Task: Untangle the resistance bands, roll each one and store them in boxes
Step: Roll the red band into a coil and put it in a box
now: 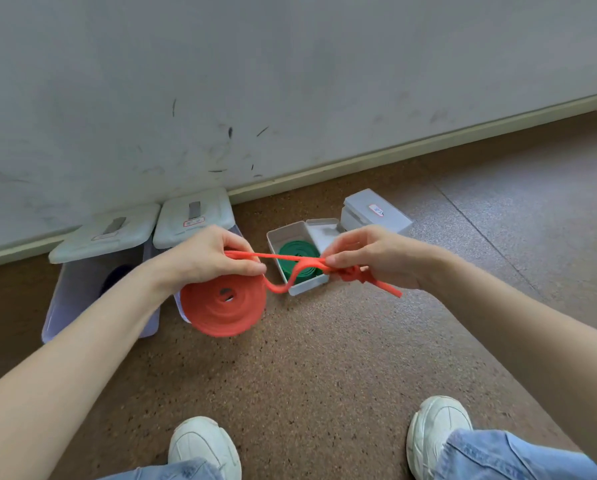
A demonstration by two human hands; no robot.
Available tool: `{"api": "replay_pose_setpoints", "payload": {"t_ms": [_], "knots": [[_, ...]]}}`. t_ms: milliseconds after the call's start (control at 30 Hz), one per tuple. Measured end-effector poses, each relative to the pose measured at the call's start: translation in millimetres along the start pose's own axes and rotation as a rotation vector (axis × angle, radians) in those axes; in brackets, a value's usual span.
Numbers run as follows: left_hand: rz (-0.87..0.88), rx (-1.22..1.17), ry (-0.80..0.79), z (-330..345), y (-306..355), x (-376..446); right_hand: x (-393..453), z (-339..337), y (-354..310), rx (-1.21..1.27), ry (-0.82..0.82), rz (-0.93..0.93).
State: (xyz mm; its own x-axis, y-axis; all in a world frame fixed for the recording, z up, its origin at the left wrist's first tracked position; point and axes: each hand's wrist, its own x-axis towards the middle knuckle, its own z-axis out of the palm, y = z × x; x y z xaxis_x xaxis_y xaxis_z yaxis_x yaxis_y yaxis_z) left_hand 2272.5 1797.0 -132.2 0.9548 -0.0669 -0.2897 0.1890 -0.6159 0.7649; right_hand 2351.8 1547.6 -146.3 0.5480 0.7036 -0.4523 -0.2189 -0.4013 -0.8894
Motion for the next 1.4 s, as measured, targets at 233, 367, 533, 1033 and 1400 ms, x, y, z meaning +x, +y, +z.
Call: {"api": "replay_pose_setpoints", "payload": {"t_ms": [233, 367, 533, 1033, 1400], "knots": [[-0.063, -0.226, 0.092, 17.3, 0.2, 11.1, 17.3, 8.0, 4.3, -0.268, 0.215, -0.125], [-0.093, -0.355, 0.208, 20.2, -1.5, 16.3, 16.7, 8.1, 1.9, -0.147, 0.063, -0.132], [-0.103, -0.541, 0.393, 32.1, 8.1, 25.2, 19.4, 18.5, 8.5, 0.013, 0.033, -0.197], [0.022, -0.405, 0.227, 89.5, 31.2, 86.7, 15.9, -32.4, 49.1, 0.146, 0.364, -0.215], [-0.01, -0.429, 0.101, 148.8, -2.6, 208.0, 74.8, -99.2, 115.6, 0.259, 0.569, -0.072]]}}
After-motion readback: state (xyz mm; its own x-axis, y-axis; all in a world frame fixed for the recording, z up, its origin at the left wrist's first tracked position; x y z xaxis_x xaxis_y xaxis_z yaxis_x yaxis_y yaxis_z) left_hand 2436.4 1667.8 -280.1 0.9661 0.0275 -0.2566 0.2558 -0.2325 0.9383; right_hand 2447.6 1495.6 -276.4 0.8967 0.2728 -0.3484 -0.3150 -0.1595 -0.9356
